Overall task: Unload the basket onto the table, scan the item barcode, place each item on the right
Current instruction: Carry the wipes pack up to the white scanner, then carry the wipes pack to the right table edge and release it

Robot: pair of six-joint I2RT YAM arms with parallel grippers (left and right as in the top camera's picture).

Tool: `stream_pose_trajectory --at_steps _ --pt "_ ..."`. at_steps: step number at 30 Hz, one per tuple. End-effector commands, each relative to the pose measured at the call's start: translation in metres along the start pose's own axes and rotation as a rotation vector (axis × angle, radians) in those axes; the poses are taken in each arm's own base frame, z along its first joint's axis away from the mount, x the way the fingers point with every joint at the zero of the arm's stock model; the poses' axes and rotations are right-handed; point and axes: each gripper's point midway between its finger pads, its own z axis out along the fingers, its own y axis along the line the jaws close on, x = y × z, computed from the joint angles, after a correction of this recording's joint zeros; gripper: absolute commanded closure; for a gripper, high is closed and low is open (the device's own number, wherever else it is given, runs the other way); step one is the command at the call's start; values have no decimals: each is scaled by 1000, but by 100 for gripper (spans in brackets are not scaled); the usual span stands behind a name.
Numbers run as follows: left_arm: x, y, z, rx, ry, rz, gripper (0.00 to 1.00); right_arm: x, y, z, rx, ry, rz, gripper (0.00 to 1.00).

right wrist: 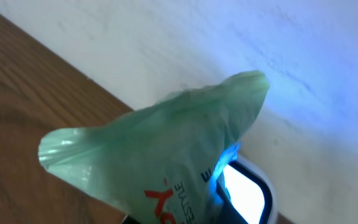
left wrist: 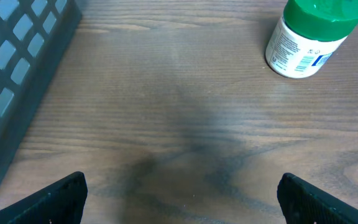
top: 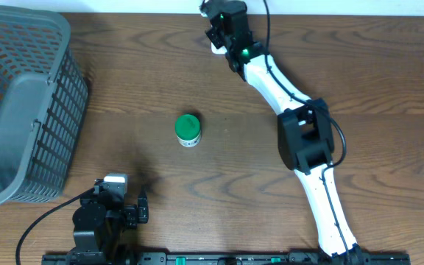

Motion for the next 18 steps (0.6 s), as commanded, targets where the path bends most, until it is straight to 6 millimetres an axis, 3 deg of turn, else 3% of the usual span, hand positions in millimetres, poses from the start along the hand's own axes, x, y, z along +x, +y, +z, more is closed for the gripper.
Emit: stream_pose_trajectory --at_steps 1,5,9,14,18 --pt "-1 0 -1 3 -4 5 2 4 13 10 -26 3 -27 99" --pt "-1 0 -1 3 -3 5 2 7 -1 7 36 48 -61 99" --pt "-1 0 -1 3 -4 5 2 2 -11 -11 68 163 -157 99" --pt "-1 0 -1 3 -3 5 2 -4 -35 -65 59 366 -198 99" --pt "-1 0 -1 3 -3 5 2 18 -78 -129 163 601 -125 99"
